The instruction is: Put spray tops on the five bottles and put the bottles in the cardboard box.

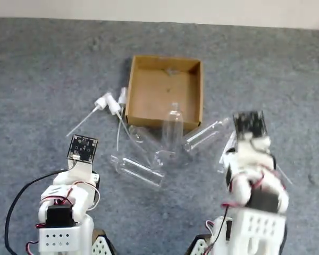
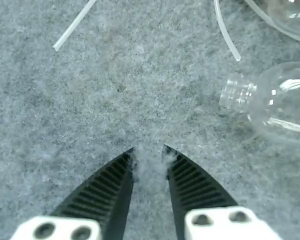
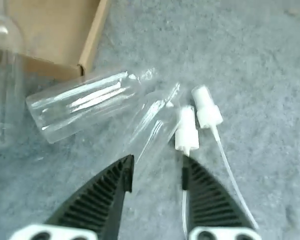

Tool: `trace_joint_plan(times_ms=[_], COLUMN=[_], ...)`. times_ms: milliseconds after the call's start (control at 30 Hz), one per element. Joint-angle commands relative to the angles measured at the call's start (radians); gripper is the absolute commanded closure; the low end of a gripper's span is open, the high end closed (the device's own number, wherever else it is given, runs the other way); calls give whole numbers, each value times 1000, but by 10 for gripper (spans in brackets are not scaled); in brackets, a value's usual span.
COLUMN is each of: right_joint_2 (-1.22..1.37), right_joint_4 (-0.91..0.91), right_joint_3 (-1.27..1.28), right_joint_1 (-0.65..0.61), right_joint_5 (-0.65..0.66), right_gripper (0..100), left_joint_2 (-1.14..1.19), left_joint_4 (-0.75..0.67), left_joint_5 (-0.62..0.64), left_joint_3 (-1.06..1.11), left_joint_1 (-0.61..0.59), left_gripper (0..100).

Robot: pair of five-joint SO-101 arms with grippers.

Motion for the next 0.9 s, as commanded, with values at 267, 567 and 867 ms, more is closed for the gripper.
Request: trace_joint_plan(times_ms=[267, 567, 867], right_joint_2=[785, 947, 1076], right_joint_4=[278, 328, 226], right_joint_3=[-674, -763, -746], right_joint_1=[-151, -105, -21], right_joint_5=[-238, -272, -347], right_gripper=[835, 834, 748], left_joint_2=[-10, -8, -7], left_joint_4=[5, 5, 5], left_joint_5=[9, 9, 9], left_joint_3=[19, 19, 19], left_joint_1=[15, 15, 15], left_gripper=[950, 950, 950])
